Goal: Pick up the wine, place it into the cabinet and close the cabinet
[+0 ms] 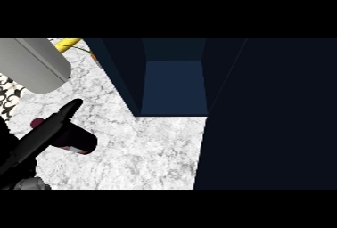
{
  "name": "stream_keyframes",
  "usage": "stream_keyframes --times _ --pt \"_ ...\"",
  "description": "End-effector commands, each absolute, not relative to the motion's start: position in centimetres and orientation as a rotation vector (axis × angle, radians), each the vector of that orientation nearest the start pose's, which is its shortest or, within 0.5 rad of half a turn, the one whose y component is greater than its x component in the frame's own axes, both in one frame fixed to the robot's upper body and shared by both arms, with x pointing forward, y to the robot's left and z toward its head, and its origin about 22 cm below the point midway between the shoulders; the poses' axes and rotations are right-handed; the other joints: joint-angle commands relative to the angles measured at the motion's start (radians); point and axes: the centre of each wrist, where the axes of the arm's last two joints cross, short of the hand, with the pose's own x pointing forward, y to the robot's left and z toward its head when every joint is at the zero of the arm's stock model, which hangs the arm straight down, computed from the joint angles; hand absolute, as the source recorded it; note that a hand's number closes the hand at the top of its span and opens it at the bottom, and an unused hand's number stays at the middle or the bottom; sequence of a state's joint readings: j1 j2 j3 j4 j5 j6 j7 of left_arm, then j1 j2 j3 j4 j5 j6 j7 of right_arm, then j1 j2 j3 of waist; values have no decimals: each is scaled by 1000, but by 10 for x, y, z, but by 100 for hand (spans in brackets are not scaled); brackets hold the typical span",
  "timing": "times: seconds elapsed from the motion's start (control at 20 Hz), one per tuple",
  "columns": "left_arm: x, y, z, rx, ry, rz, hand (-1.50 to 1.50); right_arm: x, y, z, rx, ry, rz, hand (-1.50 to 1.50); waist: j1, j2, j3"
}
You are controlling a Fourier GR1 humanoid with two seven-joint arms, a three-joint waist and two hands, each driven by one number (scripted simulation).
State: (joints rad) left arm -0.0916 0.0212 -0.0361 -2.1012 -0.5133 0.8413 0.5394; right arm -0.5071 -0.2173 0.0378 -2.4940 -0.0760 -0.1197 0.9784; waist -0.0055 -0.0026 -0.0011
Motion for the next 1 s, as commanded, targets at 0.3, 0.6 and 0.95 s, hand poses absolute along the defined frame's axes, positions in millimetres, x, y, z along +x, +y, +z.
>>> stream_keyframes --times 0.3,0.6,0.95 --pt "215 230 87 693 -1631 744 -150 126 -208 280 160 -1996 285 -150 -1 0 0" --pt "212 257 63 740 -1604 814 -150 131 -211 283 180 -2000 260 -150 2 0 0" --pt "216 249 14 734 -1579 786 -150 131 -203 289 177 -1992 279 -150 0 -1 -1"
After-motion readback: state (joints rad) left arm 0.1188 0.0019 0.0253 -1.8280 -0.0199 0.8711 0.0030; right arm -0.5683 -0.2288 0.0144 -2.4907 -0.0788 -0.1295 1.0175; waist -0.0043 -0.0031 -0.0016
